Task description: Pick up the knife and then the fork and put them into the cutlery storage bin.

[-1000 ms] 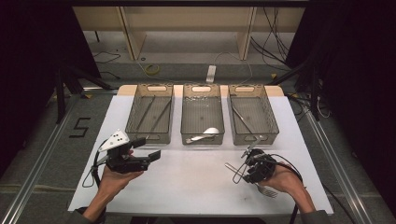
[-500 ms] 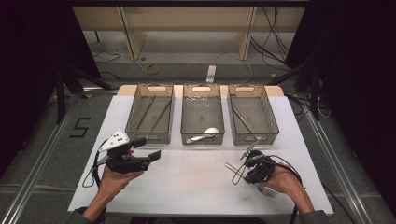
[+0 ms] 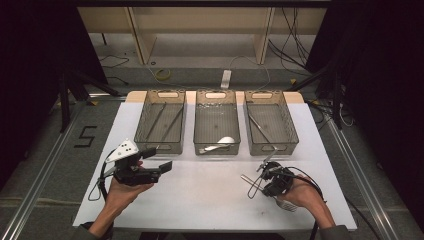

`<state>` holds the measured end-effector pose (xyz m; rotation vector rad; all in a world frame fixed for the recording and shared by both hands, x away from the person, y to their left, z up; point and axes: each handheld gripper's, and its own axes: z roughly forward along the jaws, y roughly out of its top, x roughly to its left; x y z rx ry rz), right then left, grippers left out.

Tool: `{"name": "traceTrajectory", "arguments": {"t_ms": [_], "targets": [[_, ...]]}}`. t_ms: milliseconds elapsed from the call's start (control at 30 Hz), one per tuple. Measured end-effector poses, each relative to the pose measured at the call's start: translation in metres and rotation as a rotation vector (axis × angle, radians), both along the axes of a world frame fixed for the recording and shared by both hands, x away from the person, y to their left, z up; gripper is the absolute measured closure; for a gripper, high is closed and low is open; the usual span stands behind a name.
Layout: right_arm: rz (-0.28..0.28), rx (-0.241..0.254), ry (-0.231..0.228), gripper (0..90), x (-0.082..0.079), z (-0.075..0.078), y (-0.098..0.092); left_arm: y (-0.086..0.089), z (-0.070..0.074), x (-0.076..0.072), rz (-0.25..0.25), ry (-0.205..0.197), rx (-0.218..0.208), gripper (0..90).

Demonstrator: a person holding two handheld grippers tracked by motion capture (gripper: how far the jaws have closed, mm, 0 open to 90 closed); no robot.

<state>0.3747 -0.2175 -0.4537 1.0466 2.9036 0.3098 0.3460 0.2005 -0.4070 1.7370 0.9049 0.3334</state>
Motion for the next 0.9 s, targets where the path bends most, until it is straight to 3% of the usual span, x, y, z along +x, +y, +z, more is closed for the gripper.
{"name": "traceTrajectory", "arguments": {"t_ms": [567,900], "targets": [[-0.011,-0.020,0.004,83.7,-0.0006,0.0000,0.0039,-0.0006,-0.0001,-0.0002,0.000,-0.002,0.006,17.6],[0.003,-0.020,-0.021,84.2,-0.0006,0.0024,0.0035,0.0001,0.0001,-0.0001,0.001,-0.002,0.004,17.8]]}}
